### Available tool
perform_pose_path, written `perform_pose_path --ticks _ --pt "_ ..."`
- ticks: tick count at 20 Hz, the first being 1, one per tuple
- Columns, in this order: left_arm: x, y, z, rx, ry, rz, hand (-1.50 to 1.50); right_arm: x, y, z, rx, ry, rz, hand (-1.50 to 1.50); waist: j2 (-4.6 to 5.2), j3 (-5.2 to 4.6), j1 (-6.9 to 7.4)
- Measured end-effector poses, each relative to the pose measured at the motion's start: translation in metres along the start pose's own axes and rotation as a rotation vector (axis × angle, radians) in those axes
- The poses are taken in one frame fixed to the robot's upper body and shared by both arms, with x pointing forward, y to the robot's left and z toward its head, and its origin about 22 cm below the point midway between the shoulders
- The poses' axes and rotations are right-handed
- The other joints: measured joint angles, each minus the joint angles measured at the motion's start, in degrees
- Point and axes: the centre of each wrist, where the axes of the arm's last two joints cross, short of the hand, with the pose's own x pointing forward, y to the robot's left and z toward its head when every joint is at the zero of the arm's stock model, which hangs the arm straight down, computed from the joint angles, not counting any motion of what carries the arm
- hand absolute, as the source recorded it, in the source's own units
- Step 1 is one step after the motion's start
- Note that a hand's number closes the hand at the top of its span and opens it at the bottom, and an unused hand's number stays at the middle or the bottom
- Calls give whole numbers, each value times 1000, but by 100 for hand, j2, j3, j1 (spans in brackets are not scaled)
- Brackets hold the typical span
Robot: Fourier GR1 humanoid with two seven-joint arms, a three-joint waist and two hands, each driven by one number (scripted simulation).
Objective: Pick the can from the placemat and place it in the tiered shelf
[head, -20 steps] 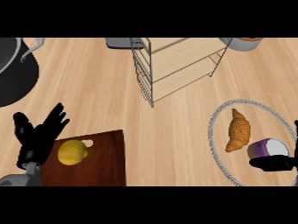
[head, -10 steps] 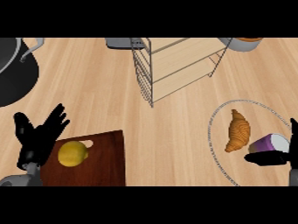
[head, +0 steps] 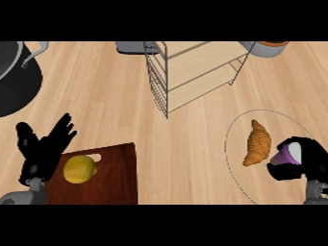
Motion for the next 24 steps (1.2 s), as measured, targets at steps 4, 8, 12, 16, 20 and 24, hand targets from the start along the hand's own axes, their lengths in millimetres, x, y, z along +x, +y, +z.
perform_pose_path --ticks 4,8,12,16,20,24 --pt "2 -4 1 10 0 0 0 6 3 13 -31 -62 -16 150 16 21 -13" --pt "6 -12 -1 -17 1 -8 0 41 26 37 93 -360 85 150 51 39 155" --pt "10 -19 -4 -48 2 -22 0 81 49 78 294 -770 225 150 74 44 392" --pt "6 -11 -2 -22 15 -10 0 108 41 119 373 -1078 224 150 43 51 220" --pt "3 -3 1 -3 19 3 0 119 0 152 320 -1245 156 150 26 51 70" --pt "-1 -3 2 6 14 2 0 126 -47 177 223 -1291 67 150 22 54 14"
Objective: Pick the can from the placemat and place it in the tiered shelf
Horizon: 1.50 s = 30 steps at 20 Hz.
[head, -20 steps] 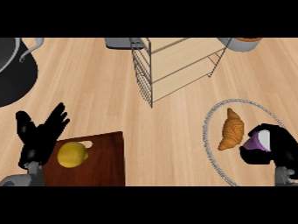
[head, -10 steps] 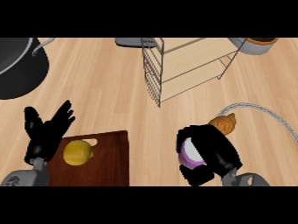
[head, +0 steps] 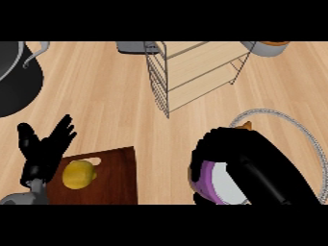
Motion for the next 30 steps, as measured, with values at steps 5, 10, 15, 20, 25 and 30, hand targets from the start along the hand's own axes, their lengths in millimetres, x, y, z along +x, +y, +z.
perform_pose_path --ticks 5,10,15,20,25,30 --pt "-3 1 -3 8 -10 0 0 21 -52 1 -107 2 -3 150 -1 11 -4" --pt "0 4 -1 -2 -16 -3 0 32 -102 -17 -183 18 -19 150 6 1 14" --pt "4 6 -3 -3 -2 2 0 35 -150 -38 -240 33 -59 150 17 -7 19" --pt "4 7 -3 -12 -7 -5 0 34 -191 -68 -267 74 -69 150 30 -10 51" --pt "6 0 -2 -21 -4 -3 0 30 -210 -101 -273 97 -65 150 43 -8 86" --pt "3 -1 -3 -19 -23 -6 0 21 -220 -131 -224 93 -25 150 51 -1 107"
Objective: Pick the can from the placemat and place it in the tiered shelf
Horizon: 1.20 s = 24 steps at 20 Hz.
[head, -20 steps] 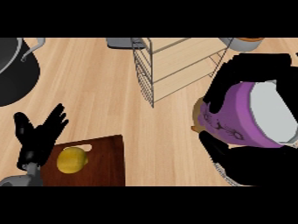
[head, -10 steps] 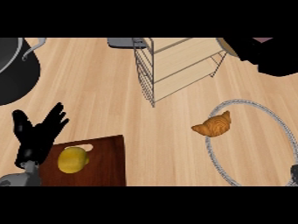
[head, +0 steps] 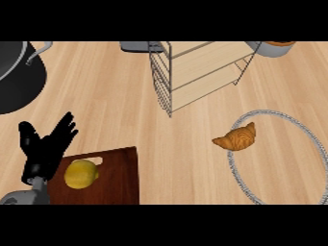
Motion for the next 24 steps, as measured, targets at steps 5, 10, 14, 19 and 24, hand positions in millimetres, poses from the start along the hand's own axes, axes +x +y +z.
perform_pose_path --ticks 5,10,14,19,24 --pt "0 0 1 -3 -2 -5 0 -18 14 -21 32 -11 39 150 1 0 -5" --pt "3 -4 -2 -2 4 1 0 -32 34 -43 30 -15 65 150 10 0 12" --pt "3 -1 -1 -3 7 0 0 -43 44 -58 16 -19 77 150 16 -3 27" --pt "7 -7 -1 -4 12 -6 0 -54 48 -72 -3 -31 74 150 20 -2 43" --pt "7 0 -1 -8 16 -3 0 -61 55 -81 11 -62 56 150 19 -6 35"
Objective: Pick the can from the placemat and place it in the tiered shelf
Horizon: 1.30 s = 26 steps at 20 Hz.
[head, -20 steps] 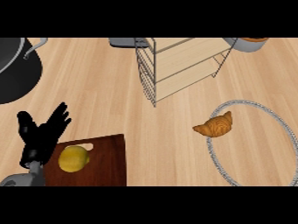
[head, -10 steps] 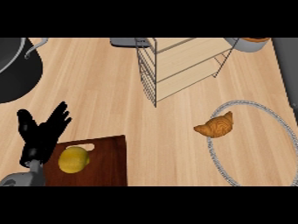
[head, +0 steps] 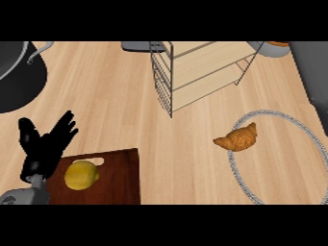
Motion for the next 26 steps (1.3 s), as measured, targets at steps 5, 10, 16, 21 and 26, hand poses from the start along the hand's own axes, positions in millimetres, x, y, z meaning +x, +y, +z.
perform_pose_path --ticks 5,10,16,21,26 --pt "-3 1 0 6 -6 1 0 -10 8 -3 5 -10 -1 150 -5 3 -16" --pt "-6 4 -1 11 -5 4 0 -8 -2 -5 -6 4 -10 -150 -15 13 -31" --pt "-6 3 -3 16 -15 3 0 -15 -8 -5 -83 65 -211 -150 -23 20 -48" --pt "-7 1 -3 14 -16 1 0 -8 -17 -8 -114 78 -404 -150 -24 13 -41" --pt "-3 5 -3 14 -3 -2 0 -15 -38 -4 -183 105 -588 -150 -18 8 -38"
